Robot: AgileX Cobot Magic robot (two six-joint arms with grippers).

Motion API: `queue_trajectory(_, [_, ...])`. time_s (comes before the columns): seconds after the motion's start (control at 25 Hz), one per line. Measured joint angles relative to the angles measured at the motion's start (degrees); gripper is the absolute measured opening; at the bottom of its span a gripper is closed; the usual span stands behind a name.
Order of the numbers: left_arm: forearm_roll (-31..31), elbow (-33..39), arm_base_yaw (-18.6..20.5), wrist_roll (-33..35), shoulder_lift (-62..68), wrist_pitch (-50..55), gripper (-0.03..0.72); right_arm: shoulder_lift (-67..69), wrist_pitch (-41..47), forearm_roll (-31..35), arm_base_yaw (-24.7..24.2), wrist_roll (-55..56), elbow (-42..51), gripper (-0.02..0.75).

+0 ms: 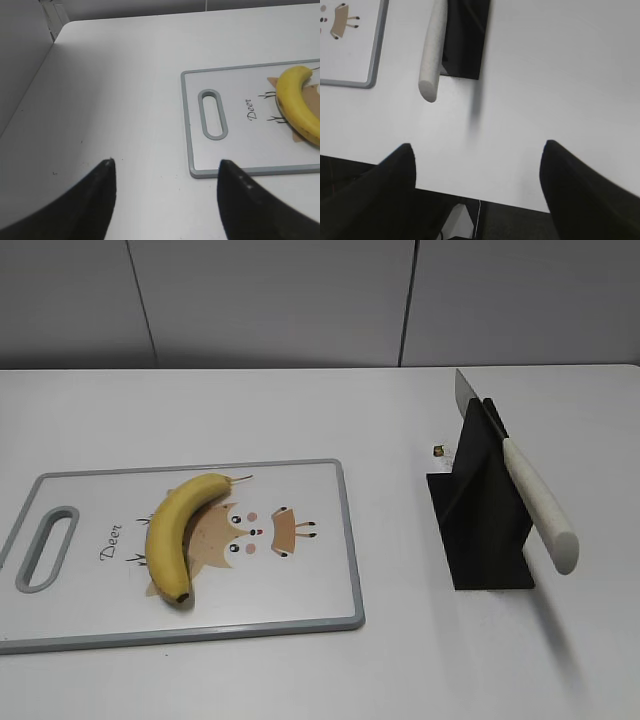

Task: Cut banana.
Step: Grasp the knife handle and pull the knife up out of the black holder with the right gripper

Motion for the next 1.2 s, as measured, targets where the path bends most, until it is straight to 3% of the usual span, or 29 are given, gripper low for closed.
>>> queue_trajectory(0.32, [-0.04,0.0,0.0,0.13,0.0,0.04,0.604,15.97,0.01,0.84,7.96,2.09,-5.93,0.583])
queue_trajectory(0.56, [-0.04,0.0,0.0,0.13,0.0,0.04,0.596,26.96,-0.1,3.75,8.16,2.28,-9.07,0.583])
queue_trajectory(1.2, [-0.07,0.0,0.0,0.18,0.0,0.04,0.589,42.01,-4.3,1.17,8.16,2.42,-9.54,0.583])
